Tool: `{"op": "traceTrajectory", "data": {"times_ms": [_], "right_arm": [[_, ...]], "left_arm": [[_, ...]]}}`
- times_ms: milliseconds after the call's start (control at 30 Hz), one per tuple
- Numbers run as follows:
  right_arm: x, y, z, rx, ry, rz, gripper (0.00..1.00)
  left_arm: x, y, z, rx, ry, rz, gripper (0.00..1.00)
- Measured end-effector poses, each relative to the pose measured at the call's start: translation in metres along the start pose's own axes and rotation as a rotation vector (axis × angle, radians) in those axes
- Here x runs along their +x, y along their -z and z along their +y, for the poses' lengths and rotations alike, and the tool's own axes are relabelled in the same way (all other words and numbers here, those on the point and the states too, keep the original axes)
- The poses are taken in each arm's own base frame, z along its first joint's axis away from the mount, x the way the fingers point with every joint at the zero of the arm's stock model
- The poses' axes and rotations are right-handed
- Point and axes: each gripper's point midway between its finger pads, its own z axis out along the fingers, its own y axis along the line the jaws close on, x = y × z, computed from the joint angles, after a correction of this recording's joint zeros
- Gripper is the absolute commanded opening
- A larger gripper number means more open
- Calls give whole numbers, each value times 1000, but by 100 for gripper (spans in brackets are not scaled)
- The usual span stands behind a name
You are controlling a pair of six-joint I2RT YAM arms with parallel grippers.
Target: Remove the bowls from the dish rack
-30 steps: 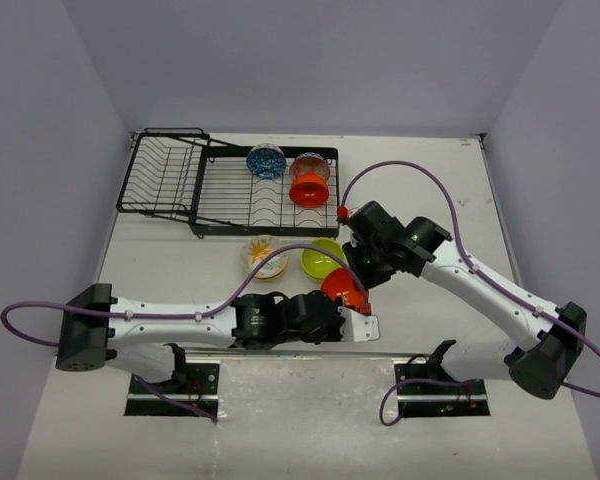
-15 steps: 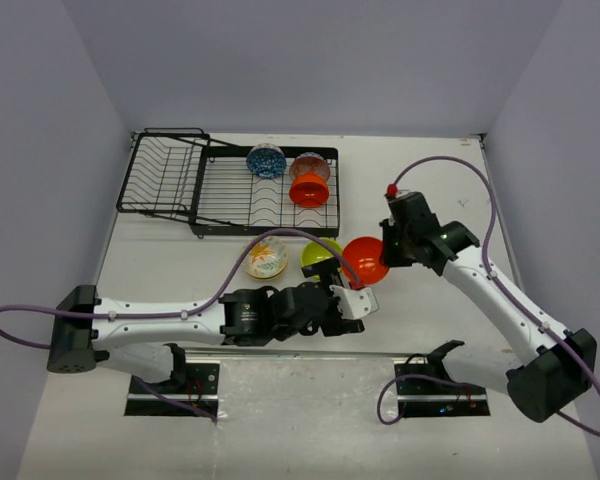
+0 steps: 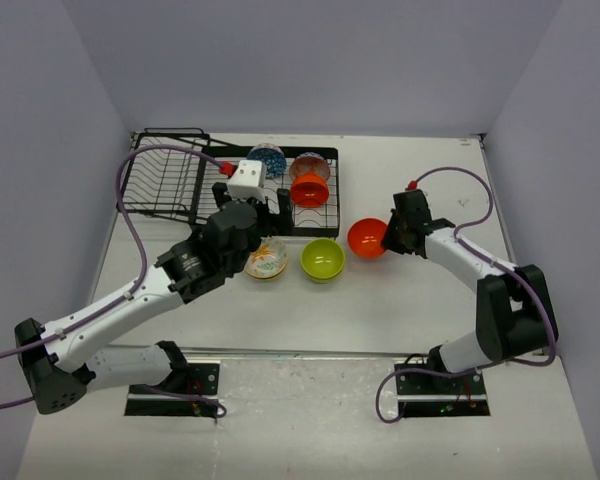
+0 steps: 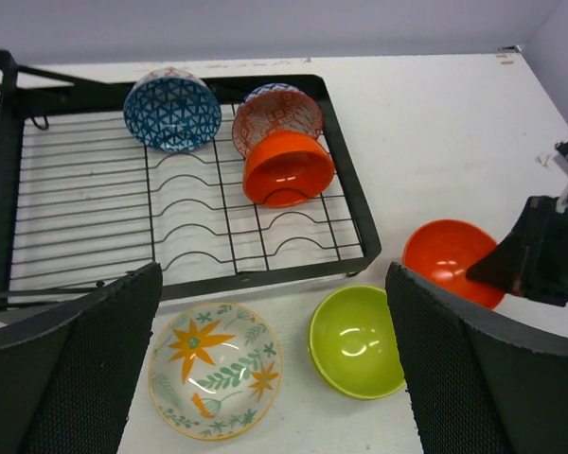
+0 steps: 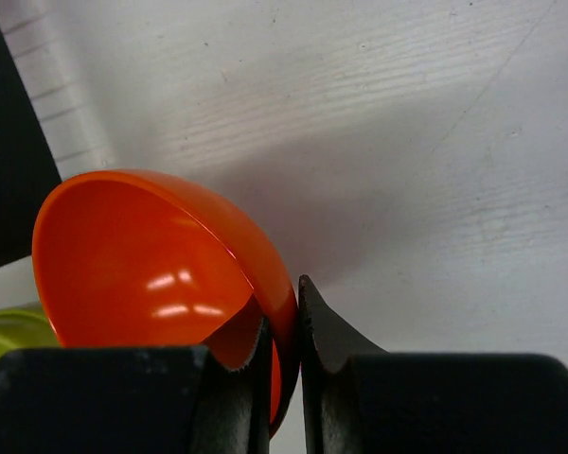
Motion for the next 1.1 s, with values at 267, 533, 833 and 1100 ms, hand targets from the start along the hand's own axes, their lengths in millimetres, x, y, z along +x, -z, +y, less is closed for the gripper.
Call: {"op": "traceTrajectory", "data": {"times_ms": [267, 533, 833, 1100], "right_arm": [[7, -30, -2, 15, -49, 19, 16], [16, -16, -5, -29, -89, -8, 54], [-27, 41, -11, -81, -142, -209, 99], [-51, 126, -1, -264, -189, -415, 99]], "left_arm": [[13, -34, 27, -62, 97, 86, 100], [15, -89, 46, -93, 105, 152, 100], [41, -129, 39, -64, 235, 249, 100], [84, -154, 10, -66, 819, 279, 100]]}}
